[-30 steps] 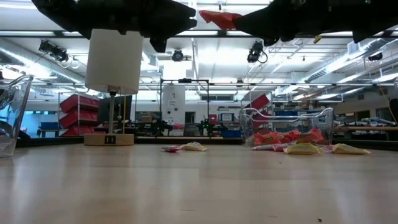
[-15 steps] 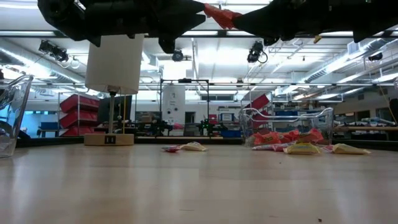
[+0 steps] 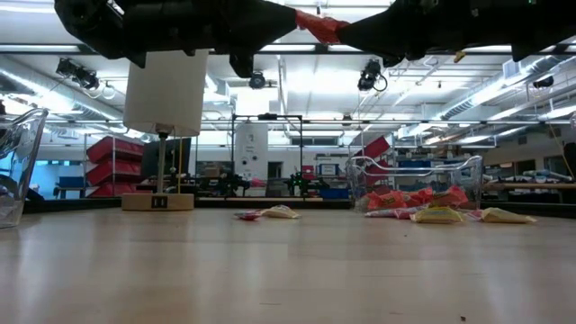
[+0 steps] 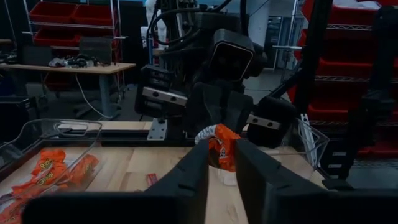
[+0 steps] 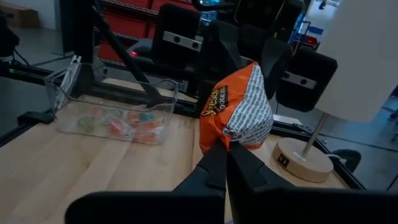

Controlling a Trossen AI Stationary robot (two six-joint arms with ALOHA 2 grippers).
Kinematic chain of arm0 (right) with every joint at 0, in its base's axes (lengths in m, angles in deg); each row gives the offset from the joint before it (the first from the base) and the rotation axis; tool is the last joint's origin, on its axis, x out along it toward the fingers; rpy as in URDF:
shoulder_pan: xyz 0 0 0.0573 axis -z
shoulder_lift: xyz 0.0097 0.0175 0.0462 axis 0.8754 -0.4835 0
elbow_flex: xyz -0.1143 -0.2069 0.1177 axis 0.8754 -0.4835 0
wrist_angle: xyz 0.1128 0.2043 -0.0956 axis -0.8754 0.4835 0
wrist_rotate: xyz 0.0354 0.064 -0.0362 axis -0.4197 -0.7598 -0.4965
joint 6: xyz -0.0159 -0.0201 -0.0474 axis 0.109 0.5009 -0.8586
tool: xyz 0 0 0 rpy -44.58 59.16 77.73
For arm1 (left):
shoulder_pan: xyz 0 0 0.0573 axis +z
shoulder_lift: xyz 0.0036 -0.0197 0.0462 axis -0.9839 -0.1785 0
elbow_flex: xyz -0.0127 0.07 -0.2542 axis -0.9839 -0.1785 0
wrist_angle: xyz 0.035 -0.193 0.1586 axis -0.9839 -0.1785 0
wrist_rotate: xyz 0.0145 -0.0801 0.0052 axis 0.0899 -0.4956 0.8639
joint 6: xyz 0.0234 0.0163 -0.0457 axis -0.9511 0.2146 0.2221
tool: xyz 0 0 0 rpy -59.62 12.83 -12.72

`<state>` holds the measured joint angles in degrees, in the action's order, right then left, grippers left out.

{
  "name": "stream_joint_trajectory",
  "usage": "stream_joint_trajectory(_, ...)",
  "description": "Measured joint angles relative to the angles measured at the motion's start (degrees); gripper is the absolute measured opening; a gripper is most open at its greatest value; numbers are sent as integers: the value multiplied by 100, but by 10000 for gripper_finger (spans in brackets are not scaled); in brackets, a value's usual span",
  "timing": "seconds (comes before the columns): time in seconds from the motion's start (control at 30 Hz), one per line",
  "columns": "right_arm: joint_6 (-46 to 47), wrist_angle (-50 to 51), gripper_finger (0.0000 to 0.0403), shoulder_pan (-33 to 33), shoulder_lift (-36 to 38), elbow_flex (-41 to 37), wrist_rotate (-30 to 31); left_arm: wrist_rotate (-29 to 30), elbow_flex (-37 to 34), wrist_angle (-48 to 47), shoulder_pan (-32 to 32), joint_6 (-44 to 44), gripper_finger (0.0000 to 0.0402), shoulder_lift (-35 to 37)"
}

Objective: Sort candy
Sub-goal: Put the large orange chocolate bar into the top right transparent bin

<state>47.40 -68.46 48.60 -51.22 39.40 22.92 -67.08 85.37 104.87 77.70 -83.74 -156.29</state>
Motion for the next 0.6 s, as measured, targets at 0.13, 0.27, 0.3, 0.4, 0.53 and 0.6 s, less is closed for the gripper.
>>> stream_joint_trajectory(0.13, 2, 0, 0, 0, 0, 0, 1, 2, 0, -7, 0, 0, 30, 0)
stream_joint_trajectory(0.27, 2, 0, 0, 0, -2, 0, 2, 2, 0, -9, 0, 2, 6, 0)
stream_joint_trajectory(0.3, 4, 0, 0, 0, -2, 0, 2, 2, 0, -9, 0, 2, 5, 0)
stream_joint_trajectory(0.4, 135, 16, 0, -2, -2, 0, 123, 2, 0, -92, 0, 16, 2, 0)
stream_joint_trajectory(0.53, 309, 35, 0, -2, -2, 0, 216, 2, -2, -256, 0, 102, 1, 4)
stream_joint_trajectory(0.6, 417, 35, 0, -2, -2, 0, 247, 1, 0, -313, 0, 127, 1, 7)
